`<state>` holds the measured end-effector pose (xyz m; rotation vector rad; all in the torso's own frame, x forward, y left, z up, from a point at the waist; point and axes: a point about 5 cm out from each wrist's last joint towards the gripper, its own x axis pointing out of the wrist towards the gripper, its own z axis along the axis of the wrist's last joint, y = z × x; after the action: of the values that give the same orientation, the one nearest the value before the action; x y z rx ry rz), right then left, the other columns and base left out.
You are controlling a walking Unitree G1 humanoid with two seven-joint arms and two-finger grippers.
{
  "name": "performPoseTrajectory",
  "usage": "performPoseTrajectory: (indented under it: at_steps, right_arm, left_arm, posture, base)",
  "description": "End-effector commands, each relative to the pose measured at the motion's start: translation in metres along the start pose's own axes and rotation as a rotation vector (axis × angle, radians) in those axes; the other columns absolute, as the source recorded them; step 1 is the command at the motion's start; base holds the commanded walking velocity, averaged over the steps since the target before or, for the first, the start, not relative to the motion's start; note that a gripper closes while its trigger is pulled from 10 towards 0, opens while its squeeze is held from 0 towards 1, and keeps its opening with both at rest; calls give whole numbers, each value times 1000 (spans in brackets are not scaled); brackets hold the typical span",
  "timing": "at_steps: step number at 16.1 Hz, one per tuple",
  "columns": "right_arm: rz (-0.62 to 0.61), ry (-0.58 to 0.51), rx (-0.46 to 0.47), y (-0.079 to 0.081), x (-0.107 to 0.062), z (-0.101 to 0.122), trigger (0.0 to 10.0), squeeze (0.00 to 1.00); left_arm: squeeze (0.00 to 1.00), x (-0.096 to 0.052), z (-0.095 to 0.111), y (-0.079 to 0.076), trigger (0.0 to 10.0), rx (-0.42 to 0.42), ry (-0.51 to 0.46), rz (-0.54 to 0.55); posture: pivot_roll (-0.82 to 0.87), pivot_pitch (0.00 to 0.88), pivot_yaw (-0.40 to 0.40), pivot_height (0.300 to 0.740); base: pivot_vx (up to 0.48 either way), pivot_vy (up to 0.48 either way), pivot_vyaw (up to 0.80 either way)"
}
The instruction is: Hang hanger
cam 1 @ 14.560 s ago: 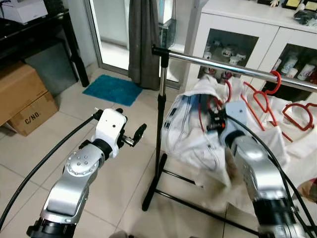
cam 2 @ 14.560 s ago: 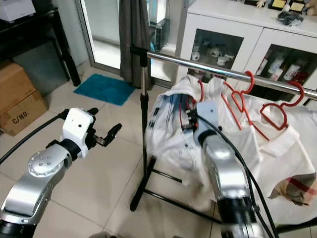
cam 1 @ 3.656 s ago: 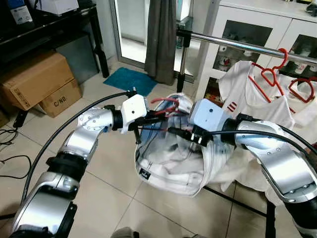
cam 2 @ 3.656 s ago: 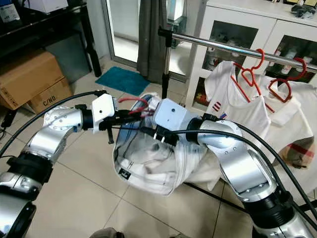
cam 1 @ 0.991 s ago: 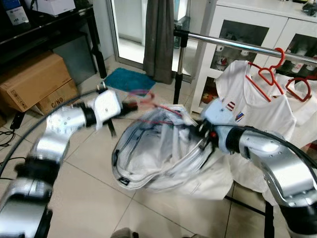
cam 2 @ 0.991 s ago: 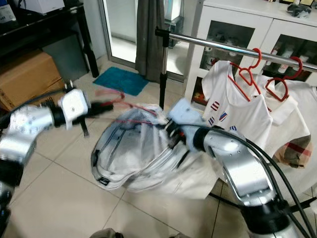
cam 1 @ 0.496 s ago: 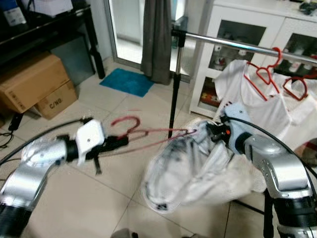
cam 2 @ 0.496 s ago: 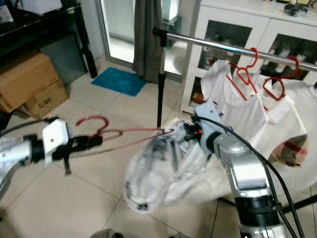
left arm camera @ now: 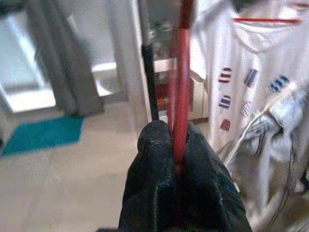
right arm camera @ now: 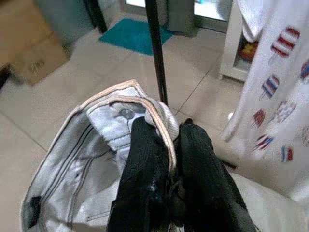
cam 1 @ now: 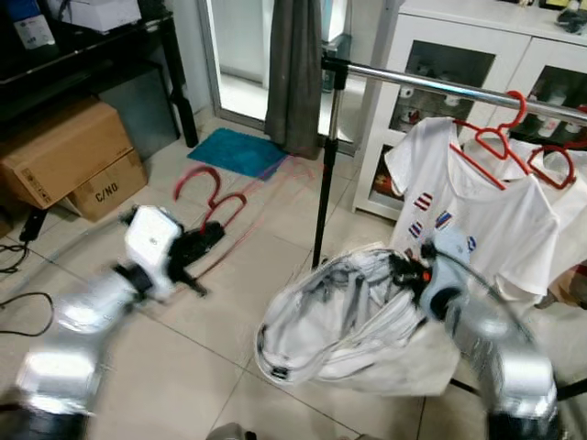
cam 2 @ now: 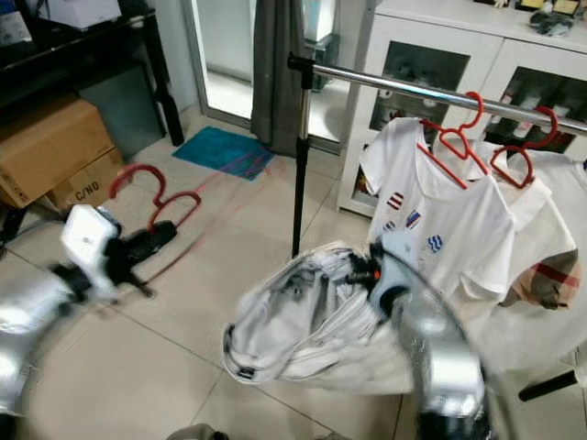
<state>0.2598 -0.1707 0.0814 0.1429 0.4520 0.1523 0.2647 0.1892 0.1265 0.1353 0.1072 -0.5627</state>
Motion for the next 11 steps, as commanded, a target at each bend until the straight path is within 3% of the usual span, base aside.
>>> performPoseTrajectory:
  at_steps: [1,2,3,4,7,11]
  right_arm:
    - [-29,-109,6,1,-6,19,4863,0]
    - [-35,-111,7,2,-7,19,4863,0]
    - [-69,-157,19,1,-11,20,10000,0]
    - [-83,-170,29,0,-11,20,10000,0]
    - [-128,-245,-8,-8,-12,33,10000,0]
    - [-112,-265,-7,-1,-15,40,10000,0]
  left_arm:
    - [0,5,-5,-3,10000,2,51,40]
    - [0,6,-6,-5,10000,-3,68,42]
    - [0,12,-12,-11,10000,-25,76,112]
    - [0,13,-13,-12,10000,-36,79,144]
    - [0,7,-14,-10,10000,-15,117,205]
    - [0,3,-1,-9,10000,-19,105,234]
  posture:
    - [-58,0,0,740]
    - [-58,0,0,740]
    - [-41,0,-13,740]
    - [-38,0,-17,740]
    - [3,0,-48,740]
    - [-8,0,-55,740]
  base:
    - [0,0,0]
    - [0,0,0]
    - [0,0,0]
    - [0,0,0]
    - [0,0,-800]
    - [0,0,-800]
